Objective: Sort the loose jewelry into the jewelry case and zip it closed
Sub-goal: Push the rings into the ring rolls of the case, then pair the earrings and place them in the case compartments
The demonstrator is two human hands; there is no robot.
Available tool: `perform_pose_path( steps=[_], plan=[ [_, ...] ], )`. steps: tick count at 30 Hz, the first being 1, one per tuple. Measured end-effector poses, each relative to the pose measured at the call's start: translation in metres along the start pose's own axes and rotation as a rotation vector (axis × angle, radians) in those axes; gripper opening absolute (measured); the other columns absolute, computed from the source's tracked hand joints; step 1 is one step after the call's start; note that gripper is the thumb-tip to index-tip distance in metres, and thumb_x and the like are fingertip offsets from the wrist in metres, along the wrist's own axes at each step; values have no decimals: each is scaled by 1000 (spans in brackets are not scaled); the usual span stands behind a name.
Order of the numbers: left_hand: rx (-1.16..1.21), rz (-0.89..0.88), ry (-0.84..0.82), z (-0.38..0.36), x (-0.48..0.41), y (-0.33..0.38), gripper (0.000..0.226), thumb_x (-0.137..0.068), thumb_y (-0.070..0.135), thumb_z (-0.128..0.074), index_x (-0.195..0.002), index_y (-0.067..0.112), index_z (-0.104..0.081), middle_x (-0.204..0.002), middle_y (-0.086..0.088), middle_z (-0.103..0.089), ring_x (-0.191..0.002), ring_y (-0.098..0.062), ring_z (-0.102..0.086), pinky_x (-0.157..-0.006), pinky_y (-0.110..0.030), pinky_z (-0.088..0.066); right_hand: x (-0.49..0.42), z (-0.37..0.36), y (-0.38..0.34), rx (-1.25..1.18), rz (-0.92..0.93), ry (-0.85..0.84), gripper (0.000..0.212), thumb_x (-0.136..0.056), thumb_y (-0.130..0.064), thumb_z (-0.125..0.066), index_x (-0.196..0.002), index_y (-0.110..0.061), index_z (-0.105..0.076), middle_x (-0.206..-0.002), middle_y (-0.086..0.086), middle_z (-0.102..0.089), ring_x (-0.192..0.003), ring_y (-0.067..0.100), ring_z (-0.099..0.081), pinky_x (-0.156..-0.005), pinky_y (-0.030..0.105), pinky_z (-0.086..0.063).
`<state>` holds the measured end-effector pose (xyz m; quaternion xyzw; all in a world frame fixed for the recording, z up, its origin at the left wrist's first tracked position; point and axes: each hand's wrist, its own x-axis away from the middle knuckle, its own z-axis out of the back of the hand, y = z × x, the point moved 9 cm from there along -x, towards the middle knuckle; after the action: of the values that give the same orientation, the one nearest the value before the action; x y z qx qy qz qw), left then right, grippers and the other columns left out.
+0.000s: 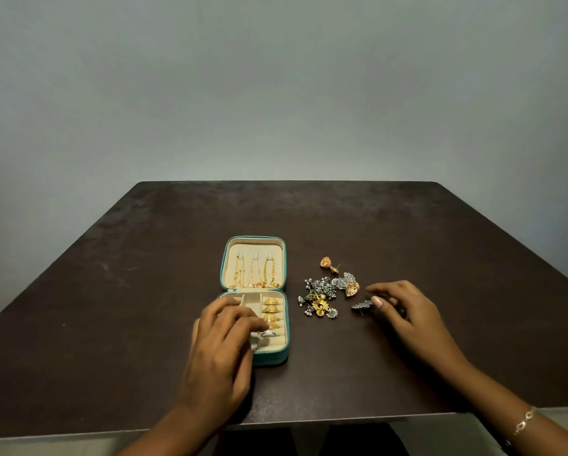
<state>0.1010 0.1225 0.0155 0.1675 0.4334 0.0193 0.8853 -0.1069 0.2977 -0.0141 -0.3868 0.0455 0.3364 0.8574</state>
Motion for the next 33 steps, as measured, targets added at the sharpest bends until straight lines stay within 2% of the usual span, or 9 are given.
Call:
perform_pose_path(
  steps=[2,7,12,14,18,22,25,28,33],
  plan=[
    [-15,-10,1,1,-1,2,26,-76,12,-40,-96,24,-52,-101,10,-51,-108,-20,-46,-87,-33,-37,-5,-5,0,68,6,-20,20,-90,-24,-55,-107,-26,-65,-97,-7,-57,-94,9,-52,-75,25,-39],
    [-39,-42,-11,1,-2,10,25,-76,12,-42,-96,24,-52,-102,10,-51,-109,-18,-45,-90,-26,-34,-8,-14,-1,150,-4,-102,21,-85,-30,-61,-106,-31,-64,-90,-9,-53,-93,8,-45,-72,25,-33],
    [146,-140,-112,-15,-4,52,26,-78,8,-43,-99,19,-54,-103,5,-51,-105,-13,-47,-96,-19,-36,-6,-11,-4,75,0,-102,9,-79,-25,-68,-81,-30,-60,-84,-10,-58,-85,9,-49,-70,27,-37],
    [289,-94,-190,-31,-4,67,23,-82,10,-44,-101,21,-54,-102,8,-52,-101,-9,-51,-91,-17,-39,-5,-7,-4,-4,-5,-86,10,-78,-20,-69,-75,-25,-62,-78,-9,-62,-79,7,-53,-68,26,-40],
    [555,216,-271,-61,-5,61,21,-85,24,-46,-102,32,-56,-103,18,-56,-99,-3,-56,-80,-13,-44,2,-9,-7,-313,-72,-94,11,-77,-11,-71,-72,-19,-66,-69,-6,-66,-65,-1,-57,-61,14,-41],
    [674,450,-264,-78,1,46,43,-81,20,-50,-119,39,-43,-113,13,-59,-107,4,-55,-83,-8,-43,12,-25,-20,-699,-125,-124,15,-74,3,-69,-71,-11,-67,-66,0,-62,-67,12,-55,-62,24,-42],
    [638,462,-255,-79,2,45,54,-80,19,-49,-126,42,-31,-114,13,-53,-104,5,-54,-83,-5,-41,20,-39,-29,-874,-168,-178,13,-69,3,-73,-72,-8,-66,-64,7,-58,-66,20,-51,-59,26,-43],
    [584,397,-242,-78,2,46,55,-83,15,-50,-129,38,-34,-112,9,-53,-104,2,-54,-86,-6,-40,24,-46,-35,-908,-152,-226,14,-62,-8,-71,-76,-11,-69,-62,2,-59,-67,20,-52,-63,31,-45],
    [563,381,-262,-81,4,46,53,-84,18,-50,-132,36,-36,-117,8,-52,-109,1,-51,-92,-9,-38,27,-42,-47,-912,-51,-280,35,-68,-7,-67,-100,-21,-68,-71,10,-59,-68,26,-52,-69,36,-45]
  ],
)
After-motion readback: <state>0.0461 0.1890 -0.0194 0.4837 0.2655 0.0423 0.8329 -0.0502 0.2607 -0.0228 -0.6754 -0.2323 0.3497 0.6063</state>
